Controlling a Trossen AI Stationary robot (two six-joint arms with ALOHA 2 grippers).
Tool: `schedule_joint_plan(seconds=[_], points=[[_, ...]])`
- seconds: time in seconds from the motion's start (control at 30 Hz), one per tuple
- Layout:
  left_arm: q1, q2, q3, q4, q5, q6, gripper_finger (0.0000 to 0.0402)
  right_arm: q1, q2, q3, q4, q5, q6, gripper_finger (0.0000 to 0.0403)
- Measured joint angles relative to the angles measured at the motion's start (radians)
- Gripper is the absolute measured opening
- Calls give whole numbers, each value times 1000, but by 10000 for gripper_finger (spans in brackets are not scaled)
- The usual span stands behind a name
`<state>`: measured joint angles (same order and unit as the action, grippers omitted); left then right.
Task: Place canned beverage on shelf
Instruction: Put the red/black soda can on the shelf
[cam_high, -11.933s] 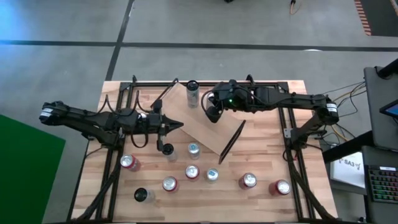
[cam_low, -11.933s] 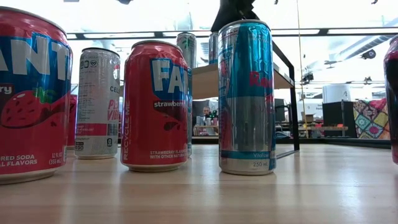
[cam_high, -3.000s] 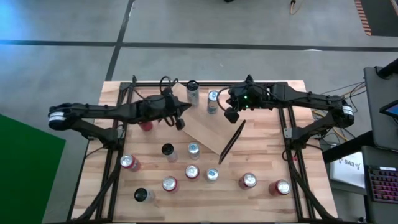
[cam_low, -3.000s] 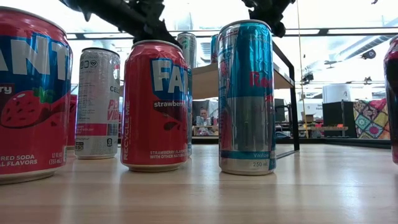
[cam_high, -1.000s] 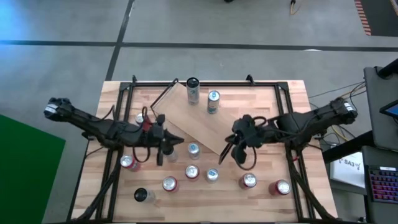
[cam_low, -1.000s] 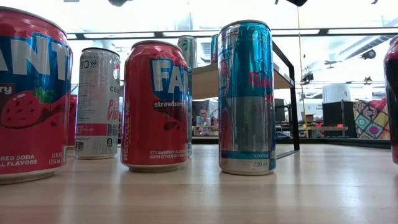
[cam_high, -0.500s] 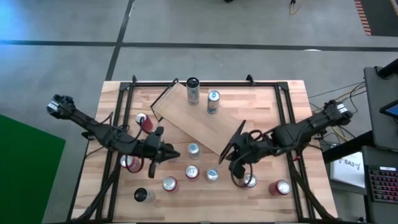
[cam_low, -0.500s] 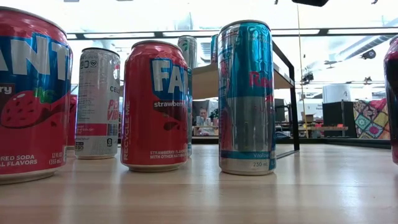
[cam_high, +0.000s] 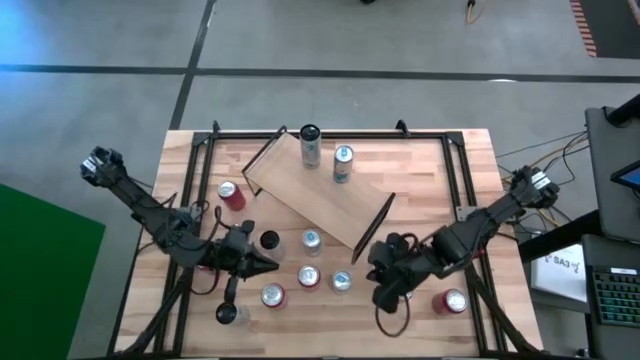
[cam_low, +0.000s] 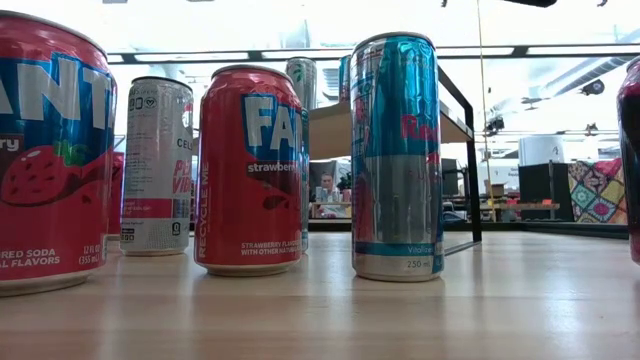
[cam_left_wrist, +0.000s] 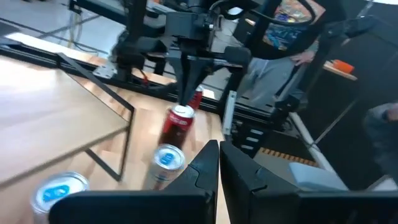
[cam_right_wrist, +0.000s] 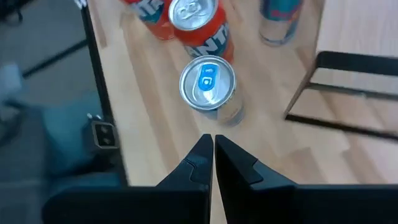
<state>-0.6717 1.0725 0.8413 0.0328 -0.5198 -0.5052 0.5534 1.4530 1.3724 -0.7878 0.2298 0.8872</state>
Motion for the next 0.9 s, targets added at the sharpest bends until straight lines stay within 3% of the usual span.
schedule_joint_plan(seconds=[0.13,0.23,0.47,0.57,0.9], points=[[-10,-3,9,-42,-29,-75,0,45,13,0,5,98,-107,9],[-9,-1,57,-207,-55,-190,0,64,21,0,8,141,-135,9],[-2,63,317,-1150,-65,-718,0,64,38,0,12,164,-157,9],[-2,112,385,-1401,-24,-877,0,64,38,0,12,164,-176,9],[-3,200,447,-1469,111,-904,0,64,36,0,12,164,-196,9]])
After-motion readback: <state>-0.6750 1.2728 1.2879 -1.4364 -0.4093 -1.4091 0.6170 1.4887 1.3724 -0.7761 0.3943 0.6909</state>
